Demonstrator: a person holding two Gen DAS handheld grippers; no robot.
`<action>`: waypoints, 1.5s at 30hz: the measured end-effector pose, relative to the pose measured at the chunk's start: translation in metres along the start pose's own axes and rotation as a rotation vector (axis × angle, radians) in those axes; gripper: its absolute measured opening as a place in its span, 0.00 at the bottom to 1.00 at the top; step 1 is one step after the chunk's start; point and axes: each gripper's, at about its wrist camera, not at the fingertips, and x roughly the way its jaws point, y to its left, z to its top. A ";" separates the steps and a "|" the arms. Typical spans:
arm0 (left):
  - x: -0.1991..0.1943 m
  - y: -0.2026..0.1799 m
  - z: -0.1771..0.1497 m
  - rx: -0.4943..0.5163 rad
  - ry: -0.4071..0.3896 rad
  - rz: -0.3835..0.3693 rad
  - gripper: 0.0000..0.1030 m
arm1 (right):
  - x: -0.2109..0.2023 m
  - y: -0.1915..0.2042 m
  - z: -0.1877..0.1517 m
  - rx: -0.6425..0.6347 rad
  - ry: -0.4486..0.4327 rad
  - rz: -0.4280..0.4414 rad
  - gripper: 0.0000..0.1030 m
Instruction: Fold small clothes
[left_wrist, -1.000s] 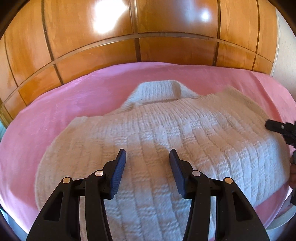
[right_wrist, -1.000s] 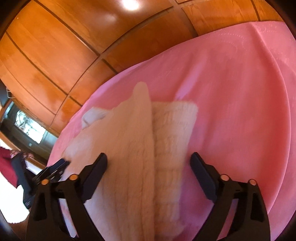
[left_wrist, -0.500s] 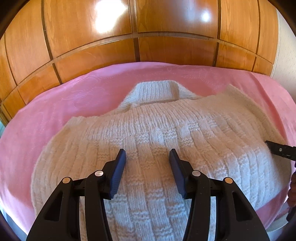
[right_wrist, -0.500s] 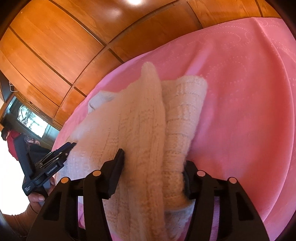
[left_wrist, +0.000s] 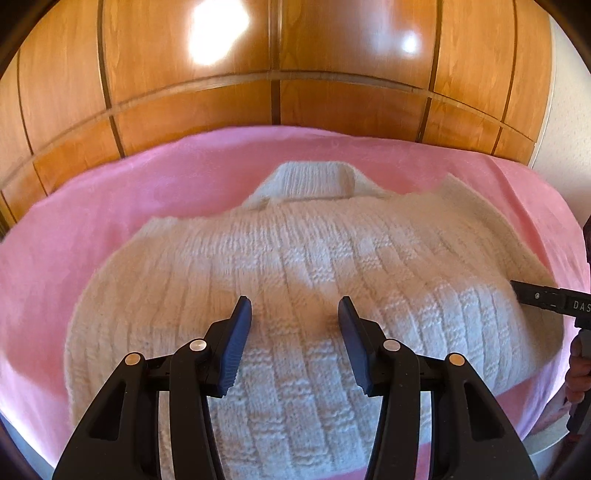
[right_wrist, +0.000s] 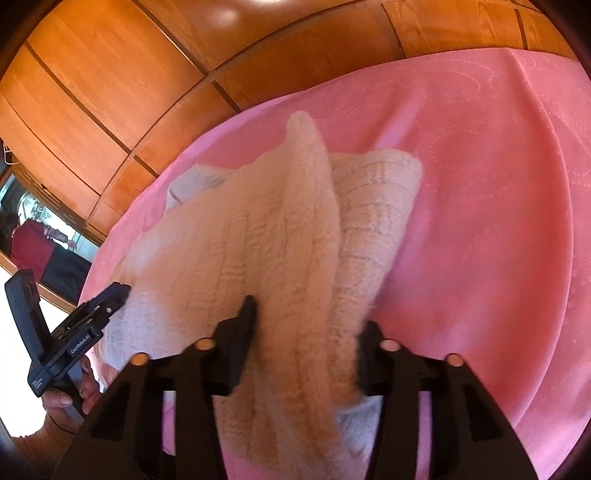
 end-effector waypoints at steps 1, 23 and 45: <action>0.001 0.004 -0.001 -0.019 0.008 -0.015 0.47 | -0.001 0.003 0.001 0.001 0.002 -0.007 0.32; -0.075 0.202 0.002 -0.450 -0.047 -0.313 0.47 | 0.057 0.268 0.039 -0.270 0.048 0.359 0.18; -0.016 0.182 0.002 -0.627 0.159 -0.620 0.66 | 0.037 0.186 -0.014 -0.380 -0.043 0.195 0.78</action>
